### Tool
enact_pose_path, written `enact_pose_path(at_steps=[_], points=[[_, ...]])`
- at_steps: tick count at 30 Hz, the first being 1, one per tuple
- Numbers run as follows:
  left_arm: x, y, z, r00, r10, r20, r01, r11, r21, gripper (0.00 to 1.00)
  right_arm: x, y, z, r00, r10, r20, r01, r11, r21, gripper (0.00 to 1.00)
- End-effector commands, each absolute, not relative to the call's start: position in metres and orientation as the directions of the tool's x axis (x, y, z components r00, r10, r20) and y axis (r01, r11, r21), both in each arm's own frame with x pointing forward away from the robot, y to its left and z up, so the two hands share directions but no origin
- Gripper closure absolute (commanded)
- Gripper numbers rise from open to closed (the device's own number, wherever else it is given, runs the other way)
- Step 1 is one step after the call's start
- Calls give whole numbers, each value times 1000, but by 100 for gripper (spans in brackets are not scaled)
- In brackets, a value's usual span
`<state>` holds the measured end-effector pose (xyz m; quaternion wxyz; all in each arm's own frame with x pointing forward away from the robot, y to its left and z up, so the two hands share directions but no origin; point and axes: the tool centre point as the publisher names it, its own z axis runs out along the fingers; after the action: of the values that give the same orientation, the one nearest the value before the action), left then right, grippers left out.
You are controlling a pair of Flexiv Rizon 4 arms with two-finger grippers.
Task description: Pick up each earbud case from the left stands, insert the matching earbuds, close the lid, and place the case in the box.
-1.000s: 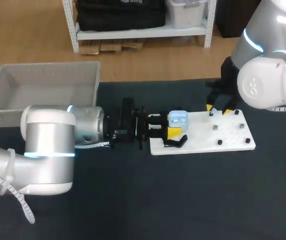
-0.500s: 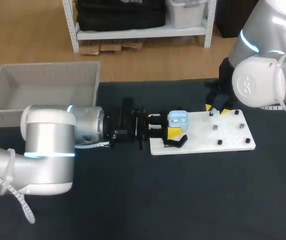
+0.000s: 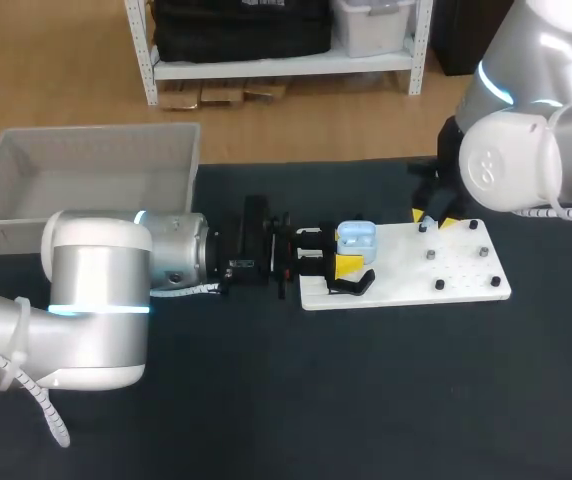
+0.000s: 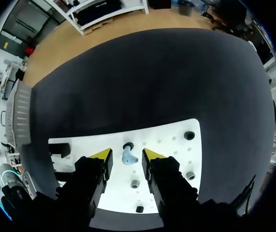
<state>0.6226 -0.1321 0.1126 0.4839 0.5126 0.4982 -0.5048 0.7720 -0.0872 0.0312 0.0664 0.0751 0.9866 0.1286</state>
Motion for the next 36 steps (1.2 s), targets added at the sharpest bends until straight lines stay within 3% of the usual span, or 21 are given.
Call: enact_pose_path(at_steps=[1,36], points=[[622,-132,112,-3,18,-1000,999,-32,-4,100,773,-89,30,-980,167,-109,134,957,256,62],[622,-132,112,-3,18,-1000,999,-32,-4,100,768,-91,28,-985,137,-107,115,974,195,73]])
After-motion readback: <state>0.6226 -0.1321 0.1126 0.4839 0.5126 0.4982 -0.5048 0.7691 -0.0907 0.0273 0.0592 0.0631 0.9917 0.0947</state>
